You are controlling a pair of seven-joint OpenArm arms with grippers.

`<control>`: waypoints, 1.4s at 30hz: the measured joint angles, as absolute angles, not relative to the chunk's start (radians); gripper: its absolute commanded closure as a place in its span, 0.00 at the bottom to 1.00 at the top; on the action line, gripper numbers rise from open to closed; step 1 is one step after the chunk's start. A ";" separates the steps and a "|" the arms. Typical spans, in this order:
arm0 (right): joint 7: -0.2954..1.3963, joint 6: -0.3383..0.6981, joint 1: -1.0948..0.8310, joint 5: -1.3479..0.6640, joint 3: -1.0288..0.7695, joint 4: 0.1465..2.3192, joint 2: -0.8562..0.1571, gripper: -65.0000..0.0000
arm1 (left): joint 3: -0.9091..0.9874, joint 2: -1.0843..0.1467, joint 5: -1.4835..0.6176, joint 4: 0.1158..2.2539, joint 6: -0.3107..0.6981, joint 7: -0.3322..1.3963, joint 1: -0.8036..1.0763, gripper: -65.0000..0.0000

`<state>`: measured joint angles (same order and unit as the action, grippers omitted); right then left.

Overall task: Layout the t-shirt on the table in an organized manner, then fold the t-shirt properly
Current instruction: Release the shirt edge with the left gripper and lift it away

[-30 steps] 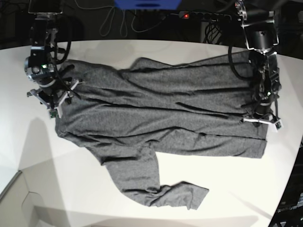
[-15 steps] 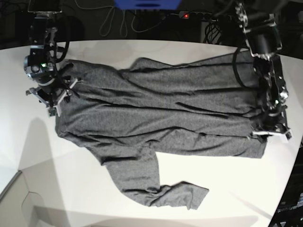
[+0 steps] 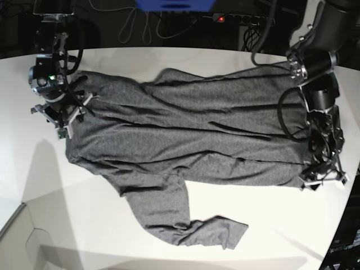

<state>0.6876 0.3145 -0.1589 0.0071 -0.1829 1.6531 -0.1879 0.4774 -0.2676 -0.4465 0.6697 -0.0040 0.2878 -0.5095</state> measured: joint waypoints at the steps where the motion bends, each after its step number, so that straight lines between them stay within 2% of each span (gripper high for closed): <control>1: 0.687 0.314 -0.159 0.007 -0.183 1.653 -0.188 0.64 | 0.477 -0.266 -0.446 0.666 -0.004 0.288 -0.505 0.46; 16: 0.687 0.315 -0.159 0.007 -0.183 1.653 -0.188 0.64 | 0.481 -0.266 -0.446 0.650 -0.008 0.288 -0.497 0.46; 24: 0.688 0.314 -0.159 0.008 -0.183 1.653 -0.189 0.64 | 0.481 -0.263 -0.446 0.548 0.003 0.176 -0.519 0.47; 35: 0.687 0.314 -0.150 0.007 -0.182 1.611 -0.191 0.64 | 0.481 -0.252 -0.446 0.558 0.002 0.164 -0.513 0.47; 38: 0.687 0.315 -0.150 0.007 -0.182 1.611 -0.191 0.64 | 0.481 -0.252 -0.446 0.558 0.002 0.166 -0.513 0.55; 42: 0.687 0.315 -0.150 0.007 -0.182 1.611 -0.191 0.64 | 0.481 -0.252 -0.450 0.557 0.002 0.171 -0.513 0.81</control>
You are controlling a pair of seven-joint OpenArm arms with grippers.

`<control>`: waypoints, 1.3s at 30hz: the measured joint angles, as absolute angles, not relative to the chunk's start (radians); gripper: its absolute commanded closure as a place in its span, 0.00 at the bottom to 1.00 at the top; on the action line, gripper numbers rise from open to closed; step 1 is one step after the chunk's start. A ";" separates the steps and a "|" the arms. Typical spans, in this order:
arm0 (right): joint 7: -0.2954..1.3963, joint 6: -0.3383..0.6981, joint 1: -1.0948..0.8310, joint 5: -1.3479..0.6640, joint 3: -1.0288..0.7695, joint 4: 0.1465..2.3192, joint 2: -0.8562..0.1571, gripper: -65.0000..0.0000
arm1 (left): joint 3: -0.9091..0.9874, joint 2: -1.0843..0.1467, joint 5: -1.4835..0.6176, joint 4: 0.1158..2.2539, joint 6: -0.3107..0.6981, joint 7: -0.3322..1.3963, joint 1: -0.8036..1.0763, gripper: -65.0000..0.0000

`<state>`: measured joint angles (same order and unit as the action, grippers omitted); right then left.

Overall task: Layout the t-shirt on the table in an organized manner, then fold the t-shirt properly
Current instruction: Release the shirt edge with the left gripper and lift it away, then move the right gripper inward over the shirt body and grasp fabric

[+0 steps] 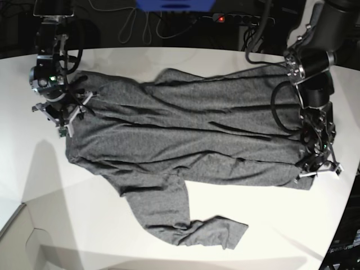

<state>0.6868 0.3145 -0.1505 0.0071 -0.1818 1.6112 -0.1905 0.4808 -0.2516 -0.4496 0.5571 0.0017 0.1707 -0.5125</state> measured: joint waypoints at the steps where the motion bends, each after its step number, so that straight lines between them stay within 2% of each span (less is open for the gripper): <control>1: 0.687 0.314 -0.150 0.007 -0.182 1.611 -0.191 0.64 | 0.481 -0.252 -0.450 0.557 0.001 0.171 -0.513 0.87; 4: 0.687 0.315 -0.150 0.007 -0.182 1.611 -0.191 0.64 | 0.481 -0.252 -0.450 0.557 0.000 0.172 -0.516 1.00; 16: 0.686 0.315 -0.150 0.007 -0.182 1.611 -0.191 0.64 | 0.481 -0.249 -0.451 0.596 -0.005 0.182 -0.550 1.00; 23: 0.684 0.315 -0.150 0.007 -0.182 1.611 -0.191 0.64 | 0.478 -0.199 -0.451 0.621 -0.005 0.183 -0.666 1.00; 26: 0.685 0.315 -0.151 0.007 -0.182 1.611 -0.194 0.64 | 0.413 -0.197 -0.443 0.615 -0.022 0.178 -0.709 1.00; 31: 0.685 0.315 -0.154 0.010 -0.182 1.612 -0.195 0.64 | 0.338 -0.191 -0.450 0.487 -0.009 0.114 -0.802 1.00; 36: 0.688 0.314 -0.156 0.011 -0.187 1.612 -0.196 0.64 | 0.344 -0.196 -0.450 0.387 -0.017 -0.006 -0.798 1.00; 39: 0.688 0.315 -0.156 0.010 -0.187 1.613 -0.196 0.64 | 0.344 -0.209 -0.454 0.380 -0.016 -0.008 -0.797 1.00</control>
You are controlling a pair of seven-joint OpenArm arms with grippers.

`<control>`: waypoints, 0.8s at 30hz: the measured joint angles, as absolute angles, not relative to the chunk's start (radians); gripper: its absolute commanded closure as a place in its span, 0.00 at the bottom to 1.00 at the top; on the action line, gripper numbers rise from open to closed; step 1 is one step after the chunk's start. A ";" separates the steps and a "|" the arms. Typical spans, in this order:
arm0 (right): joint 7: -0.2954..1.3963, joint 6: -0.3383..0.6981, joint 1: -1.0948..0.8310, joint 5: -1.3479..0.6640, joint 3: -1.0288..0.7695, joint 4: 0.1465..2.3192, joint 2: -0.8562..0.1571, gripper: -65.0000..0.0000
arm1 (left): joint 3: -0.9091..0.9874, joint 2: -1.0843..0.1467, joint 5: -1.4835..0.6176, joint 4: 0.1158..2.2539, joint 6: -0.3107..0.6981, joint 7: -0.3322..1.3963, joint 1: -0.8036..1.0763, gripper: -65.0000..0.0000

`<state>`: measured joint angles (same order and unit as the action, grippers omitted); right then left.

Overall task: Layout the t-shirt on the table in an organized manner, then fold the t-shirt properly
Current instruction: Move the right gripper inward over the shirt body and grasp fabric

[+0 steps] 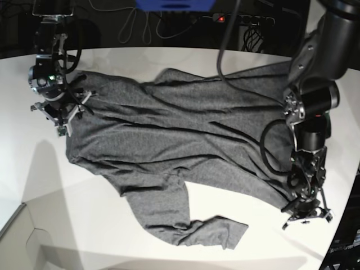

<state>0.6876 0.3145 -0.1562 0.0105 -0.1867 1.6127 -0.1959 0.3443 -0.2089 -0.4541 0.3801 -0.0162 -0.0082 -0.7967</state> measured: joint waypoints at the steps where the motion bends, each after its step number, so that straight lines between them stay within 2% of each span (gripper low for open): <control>1: 0.688 0.315 -0.156 0.010 -0.187 1.613 -0.196 0.64 | 0.344 -0.218 -0.454 0.380 -0.017 -0.012 -0.799 1.00; 5: 0.691 0.315 -0.156 0.014 -0.184 1.636 -0.196 0.64 | 0.345 -0.228 -0.454 0.382 -0.017 -0.025 -0.804 1.00; 11: 0.678 0.313 -0.080 0.017 -0.138 1.787 -0.191 0.64 | 0.345 -0.218 -0.454 0.381 -0.016 -0.019 -0.801 1.00; 17: 0.701 0.315 -0.077 0.009 0.102 1.716 -0.133 0.63 | 0.345 -0.218 -0.454 0.380 -0.016 -0.019 -0.801 1.00; 24: 0.683 0.315 0.092 0.014 0.152 1.541 -0.038 0.64 | 0.345 -0.221 -0.454 0.383 -0.015 -0.019 -0.762 1.00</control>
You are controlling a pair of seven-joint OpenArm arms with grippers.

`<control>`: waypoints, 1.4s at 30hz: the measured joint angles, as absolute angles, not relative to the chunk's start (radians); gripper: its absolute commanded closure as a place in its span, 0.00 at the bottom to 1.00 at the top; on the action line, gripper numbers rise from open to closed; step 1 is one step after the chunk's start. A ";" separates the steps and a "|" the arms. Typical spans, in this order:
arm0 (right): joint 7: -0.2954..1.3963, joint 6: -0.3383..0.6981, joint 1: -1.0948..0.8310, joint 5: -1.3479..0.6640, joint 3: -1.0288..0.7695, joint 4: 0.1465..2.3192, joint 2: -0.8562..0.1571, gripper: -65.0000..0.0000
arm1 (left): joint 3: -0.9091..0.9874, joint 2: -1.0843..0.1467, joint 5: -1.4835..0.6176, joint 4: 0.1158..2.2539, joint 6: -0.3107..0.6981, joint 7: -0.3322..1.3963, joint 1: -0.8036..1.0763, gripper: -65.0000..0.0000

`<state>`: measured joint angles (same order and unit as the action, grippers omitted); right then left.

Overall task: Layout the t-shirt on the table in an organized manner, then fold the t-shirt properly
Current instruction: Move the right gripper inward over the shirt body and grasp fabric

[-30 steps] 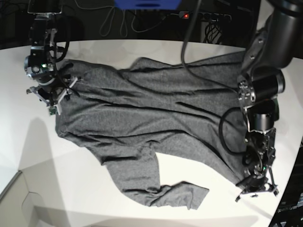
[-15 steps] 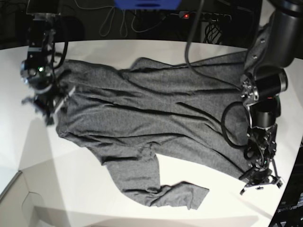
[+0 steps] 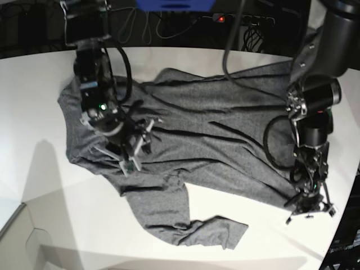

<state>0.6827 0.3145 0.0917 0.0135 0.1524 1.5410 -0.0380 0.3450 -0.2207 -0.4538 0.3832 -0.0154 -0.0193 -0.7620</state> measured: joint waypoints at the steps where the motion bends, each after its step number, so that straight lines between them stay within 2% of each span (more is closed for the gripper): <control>1: 0.685 0.314 0.118 0.014 0.156 1.501 -0.030 0.64 | 0.345 -0.220 -0.454 0.383 -0.016 -0.017 -0.756 1.00; 3: 0.687 0.314 0.160 0.017 0.162 1.424 -0.009 0.66 | 0.345 -0.221 -0.453 0.381 -0.019 -0.016 -0.749 1.00; 8: 0.682 0.314 0.209 0.011 0.165 1.288 0.011 0.81 | 0.345 -0.220 -0.454 0.382 -0.015 -0.020 -0.749 1.00; 14: 0.632 0.314 0.131 -0.007 0.161 1.319 -0.041 0.92 | 0.345 -0.242 -0.454 0.382 -0.015 -0.021 -0.752 1.00; 22: 0.611 0.314 -0.031 -0.006 0.161 1.468 -0.086 0.97 | 0.346 -0.244 -0.454 0.382 -0.015 -0.023 -0.767 1.00; 39: 0.532 0.310 -0.110 -0.026 0.157 1.486 -0.121 0.98 | 0.348 -0.286 -0.455 0.377 -0.019 -0.019 -0.783 0.99; 41: 0.499 0.310 -0.126 -0.023 0.154 1.488 -0.121 0.98 | 0.343 -0.284 -0.454 0.375 -0.019 -0.019 -0.807 0.94; 42: 0.491 0.307 -0.132 -0.024 0.154 1.489 -0.121 0.98 | 0.341 -0.279 -0.454 0.374 -0.019 -0.019 -0.820 0.87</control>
